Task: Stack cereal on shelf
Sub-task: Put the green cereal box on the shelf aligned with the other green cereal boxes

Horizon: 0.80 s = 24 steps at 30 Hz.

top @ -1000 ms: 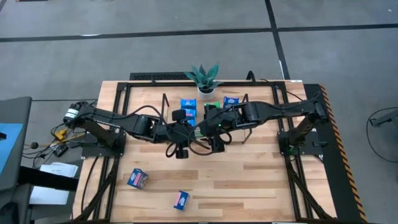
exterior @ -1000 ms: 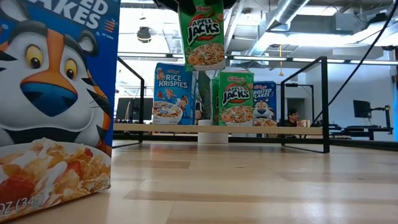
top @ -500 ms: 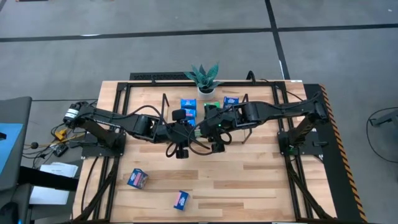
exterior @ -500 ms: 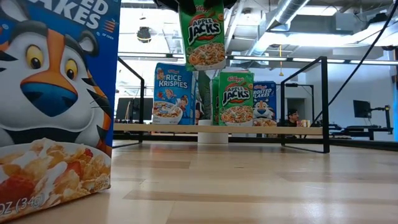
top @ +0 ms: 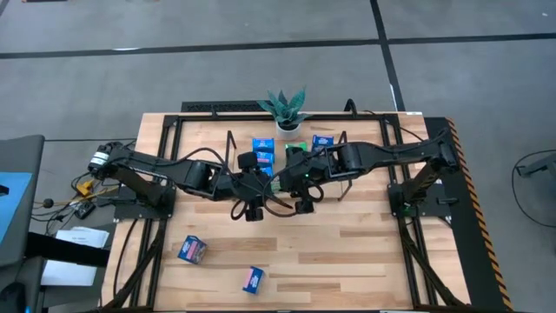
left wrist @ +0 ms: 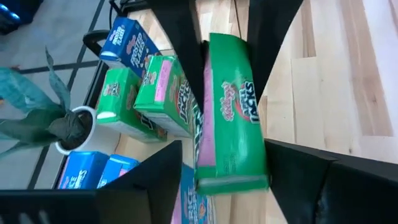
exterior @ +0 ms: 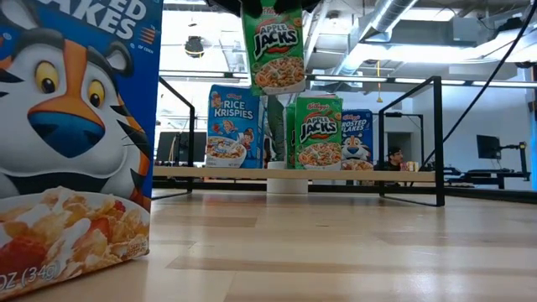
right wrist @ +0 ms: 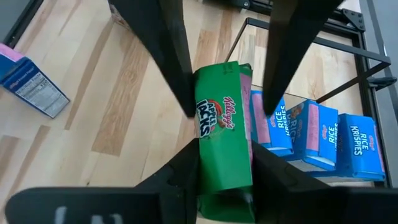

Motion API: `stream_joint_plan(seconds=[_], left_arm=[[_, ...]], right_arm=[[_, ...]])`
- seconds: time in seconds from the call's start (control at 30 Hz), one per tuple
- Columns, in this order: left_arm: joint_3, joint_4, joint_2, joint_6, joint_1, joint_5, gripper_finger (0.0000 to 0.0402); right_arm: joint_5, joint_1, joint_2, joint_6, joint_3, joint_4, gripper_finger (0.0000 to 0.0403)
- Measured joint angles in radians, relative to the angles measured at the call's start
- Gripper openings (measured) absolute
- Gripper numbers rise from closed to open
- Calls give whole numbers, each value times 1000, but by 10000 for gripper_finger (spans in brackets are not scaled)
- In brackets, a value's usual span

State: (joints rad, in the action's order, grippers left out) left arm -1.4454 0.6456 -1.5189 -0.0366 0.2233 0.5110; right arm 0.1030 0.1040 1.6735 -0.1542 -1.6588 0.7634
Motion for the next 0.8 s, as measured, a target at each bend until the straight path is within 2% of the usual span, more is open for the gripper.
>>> stream_joint_plan(seconds=[0.23, 0.47, 0.57, 0.7, 0.8], left_arm=[[-95, 135, 49, -64, 18, 5, 253], [-106, 168, 183, -169, 48, 37, 265], [-106, 165, 241, -215, 65, 46, 265], [-105, 165, 295, -233, 90, 93, 265], [-105, 166, 311, -229, 98, 125, 265]], right_arm=[[-56, -22, -29, 15, 0, 3, 122], [-134, -78, -131, 47, 46, 41, 124], [-134, -94, -243, 98, 185, -7, 129], [-125, -102, -419, 197, 432, -213, 128], [-102, -94, -486, 268, 589, -397, 123]])
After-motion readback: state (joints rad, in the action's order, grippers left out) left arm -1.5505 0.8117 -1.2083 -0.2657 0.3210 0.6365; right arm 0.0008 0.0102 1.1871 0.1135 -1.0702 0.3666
